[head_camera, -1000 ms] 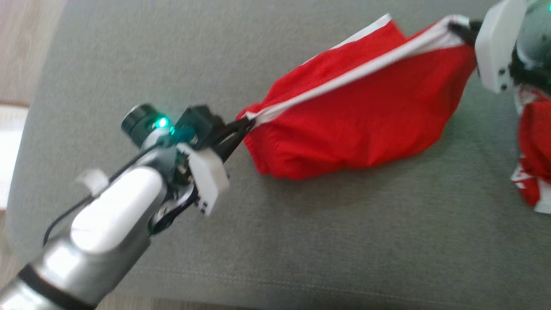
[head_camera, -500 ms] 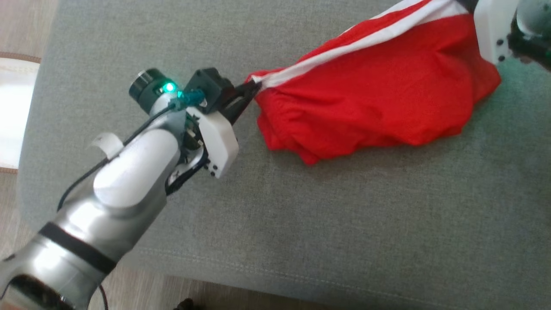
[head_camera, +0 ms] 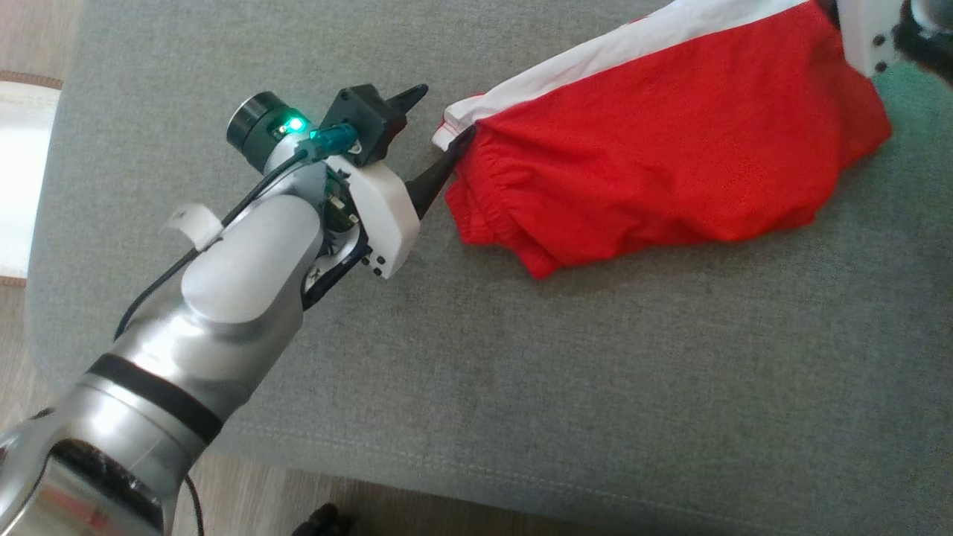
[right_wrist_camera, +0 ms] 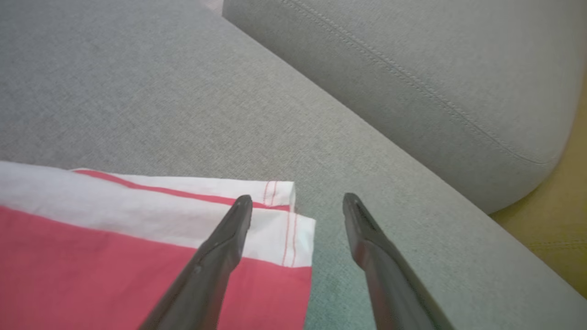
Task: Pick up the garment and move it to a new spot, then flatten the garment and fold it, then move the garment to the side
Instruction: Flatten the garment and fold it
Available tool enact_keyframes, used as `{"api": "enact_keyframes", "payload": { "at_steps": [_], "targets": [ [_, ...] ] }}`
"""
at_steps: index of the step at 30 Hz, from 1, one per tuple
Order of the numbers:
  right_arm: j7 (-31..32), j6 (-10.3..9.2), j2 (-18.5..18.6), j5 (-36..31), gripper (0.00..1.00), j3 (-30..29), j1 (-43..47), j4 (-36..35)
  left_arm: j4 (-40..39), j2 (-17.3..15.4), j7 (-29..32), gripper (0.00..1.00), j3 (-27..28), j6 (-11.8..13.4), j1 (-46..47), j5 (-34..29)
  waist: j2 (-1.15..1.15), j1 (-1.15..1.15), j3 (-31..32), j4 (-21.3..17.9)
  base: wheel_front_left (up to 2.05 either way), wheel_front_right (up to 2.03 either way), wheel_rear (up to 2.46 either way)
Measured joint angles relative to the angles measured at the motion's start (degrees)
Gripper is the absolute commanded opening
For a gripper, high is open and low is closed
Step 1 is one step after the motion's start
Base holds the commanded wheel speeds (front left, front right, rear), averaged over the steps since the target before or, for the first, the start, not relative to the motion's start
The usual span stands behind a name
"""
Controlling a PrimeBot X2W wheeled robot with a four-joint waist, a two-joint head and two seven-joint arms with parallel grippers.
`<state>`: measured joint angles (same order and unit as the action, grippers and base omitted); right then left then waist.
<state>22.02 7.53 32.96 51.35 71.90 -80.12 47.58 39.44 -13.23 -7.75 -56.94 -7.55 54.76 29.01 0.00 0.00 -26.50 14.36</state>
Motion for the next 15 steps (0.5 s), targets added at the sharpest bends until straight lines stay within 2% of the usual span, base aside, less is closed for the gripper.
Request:
{"api": "enact_keyframes", "payload": {
  "at_steps": [7,10,15],
  "targets": [
    [-8.24,0.00,-1.60,-0.31,1.00,0.07,-0.25,3.36,3.33,0.22,-2.78,1.00,0.29,0.30,-0.21,1.09,0.00,0.00,2.21,-1.04,0.00,0.00,0.00],
    [-14.54,0.00,-1.98,0.89,1.00,-1.09,0.42,4.08,3.42,-0.55,-4.16,1.00,2.02,1.92,-1.21,2.85,0.00,0.00,4.03,-1.87,0.00,0.00,0.00],
    [-26.16,0.00,-4.87,3.01,1.00,-4.99,4.60,6.58,-0.07,-3.28,-6.41,1.00,8.44,7.14,-4.38,5.71,0.00,0.00,7.61,-4.02,0.00,0.00,0.00]
  ]
}}
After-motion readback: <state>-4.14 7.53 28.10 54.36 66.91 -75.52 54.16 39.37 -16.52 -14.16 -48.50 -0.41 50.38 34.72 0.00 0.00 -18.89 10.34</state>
